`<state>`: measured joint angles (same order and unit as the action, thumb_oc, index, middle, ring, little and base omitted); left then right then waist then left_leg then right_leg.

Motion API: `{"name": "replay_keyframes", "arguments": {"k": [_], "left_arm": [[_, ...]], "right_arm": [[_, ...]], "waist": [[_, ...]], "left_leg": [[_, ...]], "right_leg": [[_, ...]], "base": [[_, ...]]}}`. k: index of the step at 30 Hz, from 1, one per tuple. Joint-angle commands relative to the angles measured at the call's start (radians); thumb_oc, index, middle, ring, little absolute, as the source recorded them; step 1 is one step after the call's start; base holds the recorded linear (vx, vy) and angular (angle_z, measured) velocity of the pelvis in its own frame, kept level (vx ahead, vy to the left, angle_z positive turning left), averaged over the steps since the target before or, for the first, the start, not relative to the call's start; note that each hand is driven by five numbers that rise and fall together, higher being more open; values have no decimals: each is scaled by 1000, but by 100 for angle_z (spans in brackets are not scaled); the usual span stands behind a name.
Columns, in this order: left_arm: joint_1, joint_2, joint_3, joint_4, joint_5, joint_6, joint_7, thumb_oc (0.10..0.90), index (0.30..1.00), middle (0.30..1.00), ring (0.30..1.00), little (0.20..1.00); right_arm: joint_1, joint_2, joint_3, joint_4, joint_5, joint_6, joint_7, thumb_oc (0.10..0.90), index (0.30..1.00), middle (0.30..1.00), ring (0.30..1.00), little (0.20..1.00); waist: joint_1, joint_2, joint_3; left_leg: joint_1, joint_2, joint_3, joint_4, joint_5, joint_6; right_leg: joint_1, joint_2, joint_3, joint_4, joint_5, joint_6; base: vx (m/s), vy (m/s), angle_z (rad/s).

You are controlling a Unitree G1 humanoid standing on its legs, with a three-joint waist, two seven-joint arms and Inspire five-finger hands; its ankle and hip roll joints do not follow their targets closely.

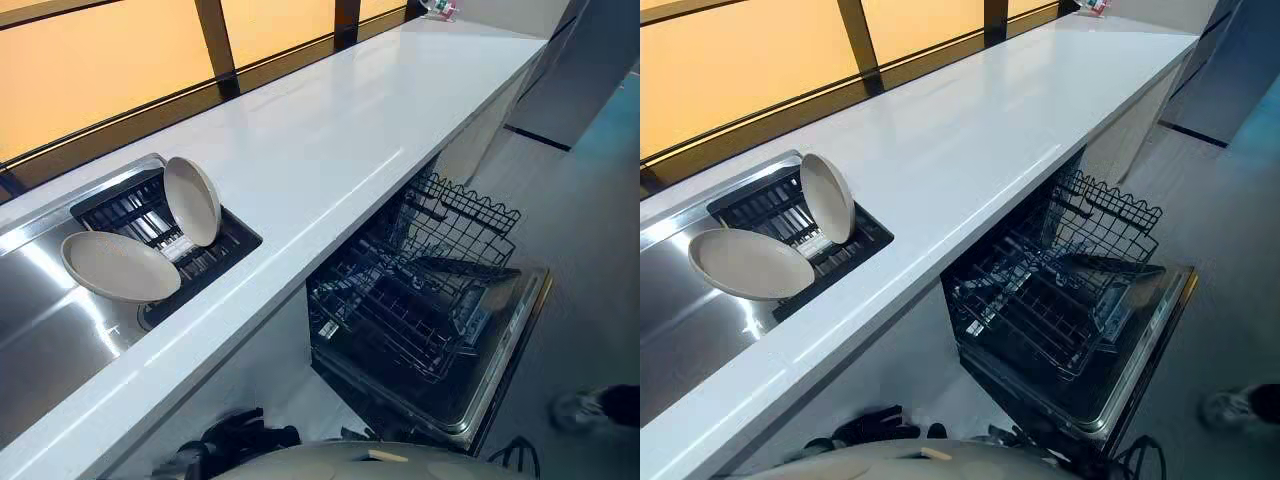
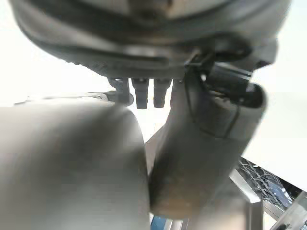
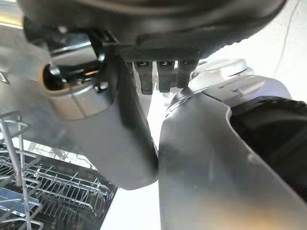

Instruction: Pick up plates and place into dishwasher.

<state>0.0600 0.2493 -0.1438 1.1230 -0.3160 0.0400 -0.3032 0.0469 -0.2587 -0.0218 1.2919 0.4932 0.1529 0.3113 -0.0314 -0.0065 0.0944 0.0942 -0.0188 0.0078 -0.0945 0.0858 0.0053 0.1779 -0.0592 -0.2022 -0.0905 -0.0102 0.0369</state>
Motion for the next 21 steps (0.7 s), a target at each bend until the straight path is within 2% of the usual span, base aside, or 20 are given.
{"name": "replay_keyframes", "arguments": {"k": [1, 7, 11, 13, 16, 18, 21], "left_arm": [[-70, -21, -19, 40, -4, -13, -20, 800, 900, 900, 900, 900], [-63, -24, -5, 39, -48, 0, -42, 800, 900, 900, 900, 900], [-65, -28, 19, 24, -164, 24, -82, 800, 900, 900, 900, 900], [-65, -36, 48, -4, -273, 62, -147, 800, 900, 900, 900, 900], [-61, -45, 54, -79, -334, 104, -259, 800, 900, 900, 900, 900], [-58, -48, 46, -123, -351, 135, -367, 800, 900, 900, 900, 900], [-51, -48, 12, -253, -344, 186, -586, 800, 900, 900, 900, 900]], "right_arm": [[-42, 1, 26, 35, 18, 13, 35, 800, 900, 900, 900, 900], [-41, 0, 24, 37, 7, 16, 42, 800, 900, 900, 900, 900], [-38, 3, 22, 31, 8, 21, 33, 800, 900, 900, 900, 900], [-36, 2, 16, 26, 3, 24, 31, 800, 900, 900, 900, 900], [-38, 0, 4, 20, -8, 28, 31, 800, 900, 900, 900, 900], [-39, 0, -2, 19, -15, 26, 36, 800, 900, 900, 900, 900], [-47, -10, -7, 14, -31, 37, 47, 800, 900, 900, 900, 900]], "waist": [[21, 47, 43], [24, 45, 39], [22, 46, 39], [22, 46, 41], [26, 46, 44], [28, 46, 46], [35, 48, 45]], "left_leg": [[60, -57, 34, 16, -166, 31], [59, -59, 36, 11, -163, 26], [52, -56, 33, 13, -160, 25], [52, -56, 32, 14, -162, 26], [51, -57, 32, 14, -163, 25], [51, -58, 32, 12, -163, 24], [48, -57, 32, 7, -163, 20]], "right_leg": [[-65, 52, 3, 132, -98, 15], [-59, 56, 0, 102, -85, 17], [-68, 55, 5, 117, -92, 16], [-70, 53, 7, 124, -94, 17], [-73, 52, 6, 123, -89, 18], [-72, 52, 6, 115, -81, 20], [-71, 53, 4, 95, -69, 23]], "base": [[341, -384, 37], [0, 0, 0], [0, 0, 0], [0, 0, 0], [0, 0, 0], [0, 0, 0], [0, 0, 0]]}}
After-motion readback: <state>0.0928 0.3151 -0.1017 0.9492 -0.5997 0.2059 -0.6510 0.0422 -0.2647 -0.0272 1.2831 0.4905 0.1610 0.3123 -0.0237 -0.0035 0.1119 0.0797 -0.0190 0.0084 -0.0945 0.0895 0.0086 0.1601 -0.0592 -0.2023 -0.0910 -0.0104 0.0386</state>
